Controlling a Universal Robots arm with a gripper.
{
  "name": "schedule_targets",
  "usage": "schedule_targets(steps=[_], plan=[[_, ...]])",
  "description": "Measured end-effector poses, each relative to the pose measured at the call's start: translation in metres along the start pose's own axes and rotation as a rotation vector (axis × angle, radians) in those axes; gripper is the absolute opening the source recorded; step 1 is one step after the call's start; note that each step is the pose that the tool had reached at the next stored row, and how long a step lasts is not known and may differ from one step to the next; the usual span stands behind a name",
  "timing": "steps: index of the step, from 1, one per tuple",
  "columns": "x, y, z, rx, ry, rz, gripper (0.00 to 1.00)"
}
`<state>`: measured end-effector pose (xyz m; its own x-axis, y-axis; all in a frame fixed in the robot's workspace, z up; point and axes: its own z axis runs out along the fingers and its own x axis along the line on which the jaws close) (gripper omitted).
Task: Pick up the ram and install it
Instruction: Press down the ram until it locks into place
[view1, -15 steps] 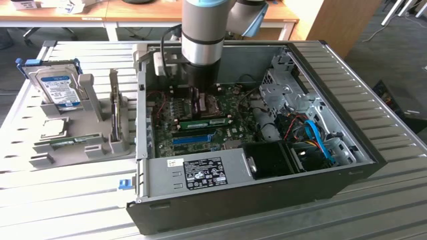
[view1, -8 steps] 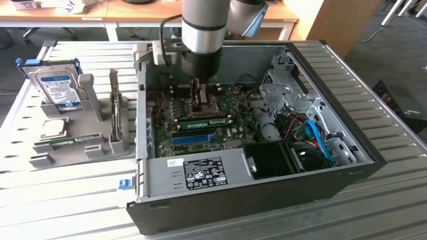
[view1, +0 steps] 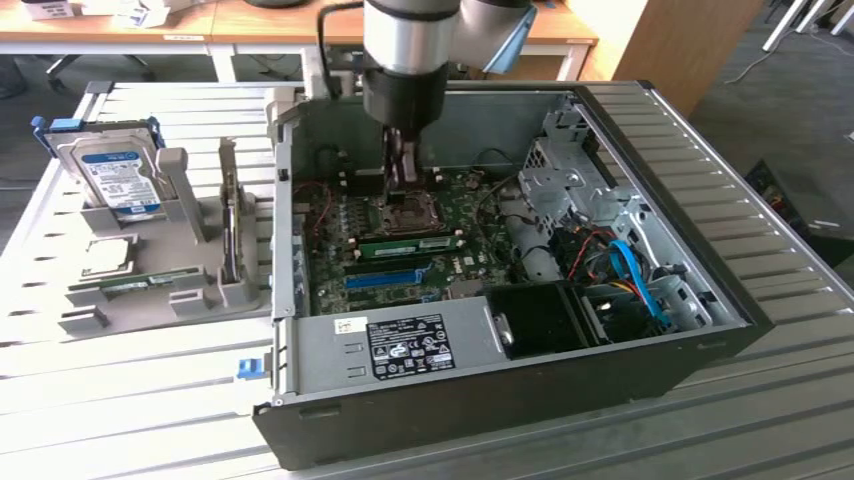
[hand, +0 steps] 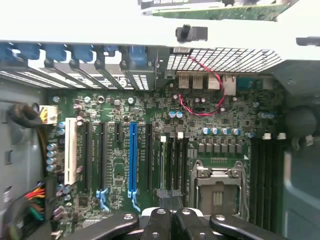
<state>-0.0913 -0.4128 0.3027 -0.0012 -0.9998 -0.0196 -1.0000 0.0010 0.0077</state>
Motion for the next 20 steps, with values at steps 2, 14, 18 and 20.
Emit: schedule_targets(steps=[2, 14, 18, 20], plan=[[0.0, 0.0001, -0.0073, 0.0, -0.0001, 0.0, 0.11], [-0.001, 0.0003, -0.0439, 0.0, 0.0, 0.0, 0.11], [-0.001, 0.0004, -0.0537, 0.0001, -0.0001, 0.0, 0.11], [-0.001, 0.0005, -0.0587, 0.0, 0.0, 0.0, 0.11]])
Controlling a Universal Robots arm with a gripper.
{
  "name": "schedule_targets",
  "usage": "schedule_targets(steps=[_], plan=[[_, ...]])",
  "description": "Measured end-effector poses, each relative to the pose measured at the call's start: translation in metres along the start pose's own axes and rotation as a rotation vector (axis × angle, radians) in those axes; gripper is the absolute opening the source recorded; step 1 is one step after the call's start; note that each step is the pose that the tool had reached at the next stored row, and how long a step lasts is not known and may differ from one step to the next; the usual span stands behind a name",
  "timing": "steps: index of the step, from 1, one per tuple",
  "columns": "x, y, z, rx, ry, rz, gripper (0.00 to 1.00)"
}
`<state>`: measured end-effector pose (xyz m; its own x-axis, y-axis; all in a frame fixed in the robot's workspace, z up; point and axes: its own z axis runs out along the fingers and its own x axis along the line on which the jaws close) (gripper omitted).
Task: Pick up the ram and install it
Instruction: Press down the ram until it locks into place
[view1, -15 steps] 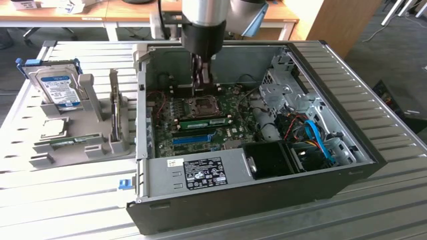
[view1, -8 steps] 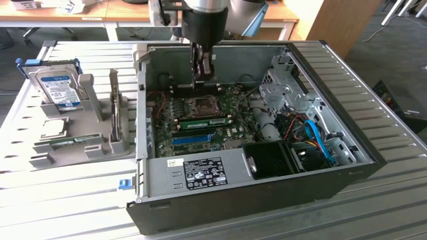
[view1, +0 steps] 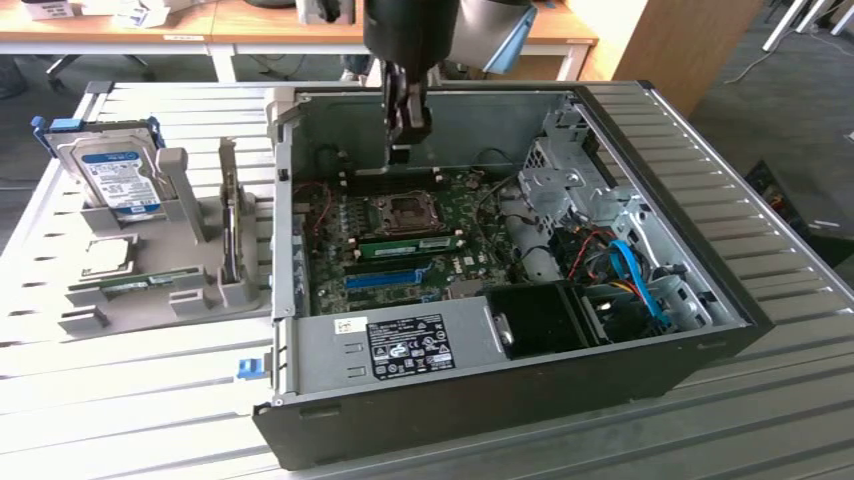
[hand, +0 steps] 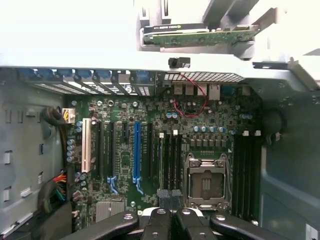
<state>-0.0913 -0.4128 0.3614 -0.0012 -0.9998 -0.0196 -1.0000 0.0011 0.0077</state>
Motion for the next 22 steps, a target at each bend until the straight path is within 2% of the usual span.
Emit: schedule_targets(steps=[3, 10, 22], plan=[[0.0, 0.0, -0.0057, -0.0001, 0.0002, 0.0, 0.11], [0.0, -0.0023, -0.0058, -0.0001, 0.0002, 0.0, 0.11], [0.0, -0.0348, -0.006, -0.0039, 0.0001, 0.0, 0.11]])
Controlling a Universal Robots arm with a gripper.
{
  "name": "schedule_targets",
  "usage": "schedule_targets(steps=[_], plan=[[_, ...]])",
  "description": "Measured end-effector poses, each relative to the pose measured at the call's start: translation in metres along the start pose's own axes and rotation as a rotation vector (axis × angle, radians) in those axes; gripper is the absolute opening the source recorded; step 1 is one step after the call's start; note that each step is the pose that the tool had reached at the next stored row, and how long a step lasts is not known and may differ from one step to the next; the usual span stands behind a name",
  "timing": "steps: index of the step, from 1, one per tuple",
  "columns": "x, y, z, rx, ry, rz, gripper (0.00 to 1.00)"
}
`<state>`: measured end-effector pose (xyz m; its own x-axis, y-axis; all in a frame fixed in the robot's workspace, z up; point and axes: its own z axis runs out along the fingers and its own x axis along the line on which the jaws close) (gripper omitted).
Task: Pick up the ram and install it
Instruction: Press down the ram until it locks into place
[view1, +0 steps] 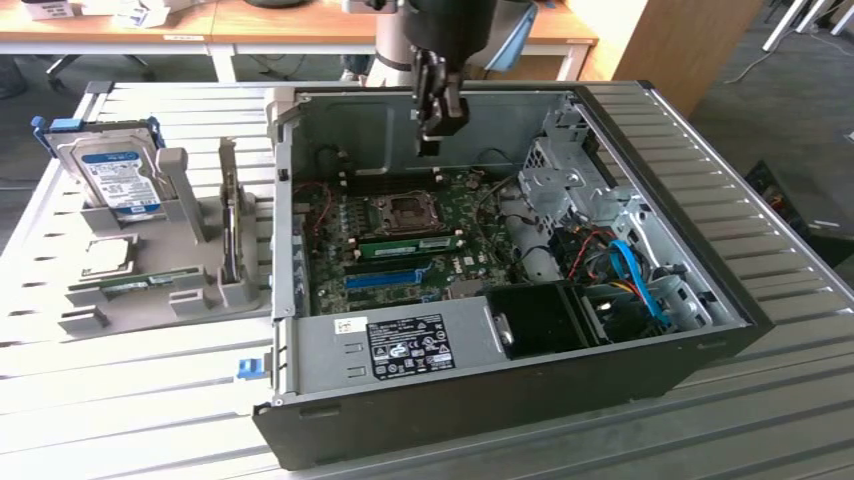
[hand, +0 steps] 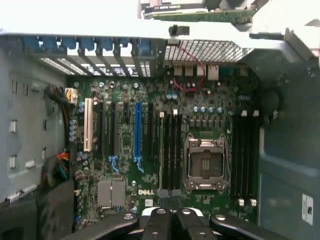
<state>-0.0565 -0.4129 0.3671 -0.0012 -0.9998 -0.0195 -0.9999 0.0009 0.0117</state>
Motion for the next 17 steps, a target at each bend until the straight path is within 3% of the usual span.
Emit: schedule_targets(steps=[6, 17], plan=[[0.0, -0.0118, -0.0001, -0.0027, 0.0, 0.0, 0.11], [0.0, -0.012, -0.0001, -0.0029, -0.0001, 0.0, 0.11]])
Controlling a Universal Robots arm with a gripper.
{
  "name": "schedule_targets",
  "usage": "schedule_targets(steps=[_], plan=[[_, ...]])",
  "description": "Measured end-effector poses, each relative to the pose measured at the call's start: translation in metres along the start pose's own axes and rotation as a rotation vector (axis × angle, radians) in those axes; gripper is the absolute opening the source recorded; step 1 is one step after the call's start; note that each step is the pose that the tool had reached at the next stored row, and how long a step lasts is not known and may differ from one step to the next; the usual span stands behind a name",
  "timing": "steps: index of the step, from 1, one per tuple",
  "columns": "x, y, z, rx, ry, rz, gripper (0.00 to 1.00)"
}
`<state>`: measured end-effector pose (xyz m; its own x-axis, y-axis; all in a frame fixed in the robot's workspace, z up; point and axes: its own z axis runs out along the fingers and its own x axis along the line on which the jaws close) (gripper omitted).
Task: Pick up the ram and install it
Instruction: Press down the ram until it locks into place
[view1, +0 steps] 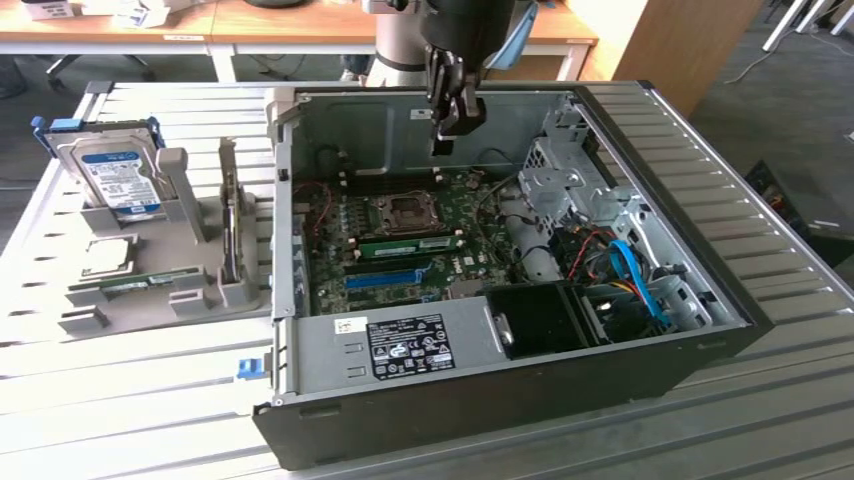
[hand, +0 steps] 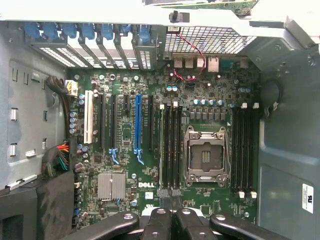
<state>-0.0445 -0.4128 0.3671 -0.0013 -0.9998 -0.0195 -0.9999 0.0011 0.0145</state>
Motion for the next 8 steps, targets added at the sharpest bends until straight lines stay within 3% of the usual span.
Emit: schedule_targets(steps=[5, 8], plan=[[0.0, 0.0, 0.0, 0.0001, 0.0, 0.006, 0.11], [0.0, -0.0001, 0.0002, 0.0009, -0.0005, 0.045, 0.11]])
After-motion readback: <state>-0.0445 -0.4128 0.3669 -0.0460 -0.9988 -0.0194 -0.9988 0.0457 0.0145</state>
